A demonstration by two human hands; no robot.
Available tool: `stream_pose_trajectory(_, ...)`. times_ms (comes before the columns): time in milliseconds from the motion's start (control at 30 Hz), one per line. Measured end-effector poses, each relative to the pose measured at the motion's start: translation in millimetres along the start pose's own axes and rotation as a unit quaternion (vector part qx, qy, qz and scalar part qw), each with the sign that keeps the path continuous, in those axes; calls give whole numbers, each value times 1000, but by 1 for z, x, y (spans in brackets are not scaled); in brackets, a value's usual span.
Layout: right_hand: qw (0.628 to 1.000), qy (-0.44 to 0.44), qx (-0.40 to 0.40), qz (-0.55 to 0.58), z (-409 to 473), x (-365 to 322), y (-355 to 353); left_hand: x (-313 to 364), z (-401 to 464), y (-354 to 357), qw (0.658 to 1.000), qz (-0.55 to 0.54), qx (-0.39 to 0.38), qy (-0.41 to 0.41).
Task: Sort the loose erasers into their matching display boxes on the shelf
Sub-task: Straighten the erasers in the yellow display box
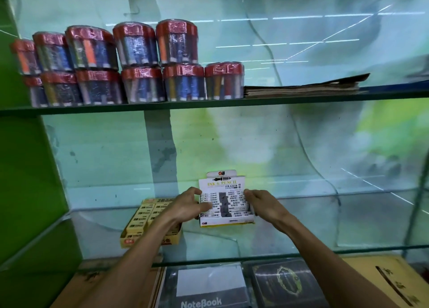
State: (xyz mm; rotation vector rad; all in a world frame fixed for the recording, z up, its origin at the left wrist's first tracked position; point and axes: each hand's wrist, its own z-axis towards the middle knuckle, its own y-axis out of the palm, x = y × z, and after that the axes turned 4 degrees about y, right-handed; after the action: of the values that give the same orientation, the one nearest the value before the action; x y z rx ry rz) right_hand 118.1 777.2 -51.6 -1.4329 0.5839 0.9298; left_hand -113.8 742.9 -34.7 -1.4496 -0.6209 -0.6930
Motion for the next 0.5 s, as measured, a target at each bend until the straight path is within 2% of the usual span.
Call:
stream_pose_trajectory(133,996,-24,5,-81,2,-2,6,-3,4,1,1000,-8,2,5)
stream_pose_trajectory(500,991,-8,-7,-135,14,-11,-3,-1,11,-1,997,70,24,22)
